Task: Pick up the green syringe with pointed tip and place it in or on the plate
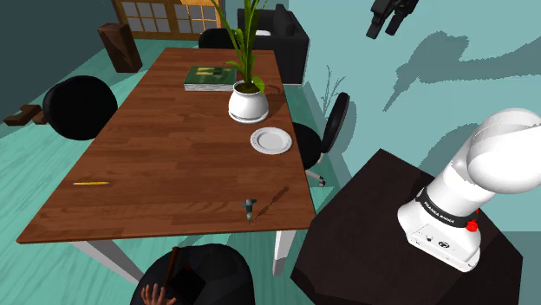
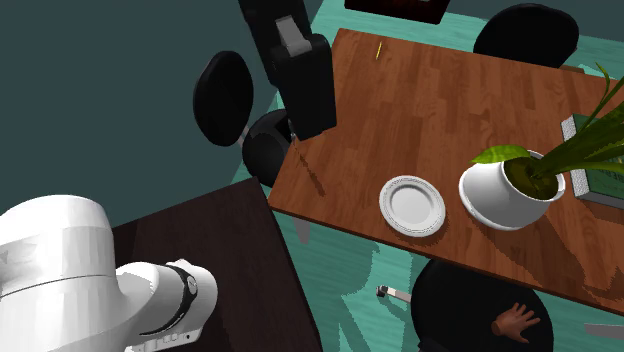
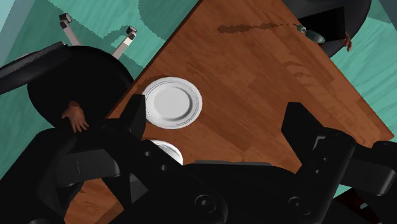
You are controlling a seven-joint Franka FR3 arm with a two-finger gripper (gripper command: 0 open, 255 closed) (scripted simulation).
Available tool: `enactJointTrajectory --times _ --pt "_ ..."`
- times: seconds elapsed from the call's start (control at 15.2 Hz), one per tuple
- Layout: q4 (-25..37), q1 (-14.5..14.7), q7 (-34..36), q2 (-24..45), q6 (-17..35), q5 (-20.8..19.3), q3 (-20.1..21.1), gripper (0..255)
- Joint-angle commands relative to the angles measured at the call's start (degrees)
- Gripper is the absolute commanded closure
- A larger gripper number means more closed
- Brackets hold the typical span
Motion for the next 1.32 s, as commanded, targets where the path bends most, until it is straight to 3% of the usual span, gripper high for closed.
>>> enactJointTrajectory --times 0.0,0.66,1.25 --pt "0.00 0.00 0.00 0.00 0.00 0.00 0.00 0" --pt "-9.65 2.24 9.21 5.69 14.32 4.72 10.27 0" --pt "-12.29 3.21 18.25 18.05 28.40 6.76 20.27 0"
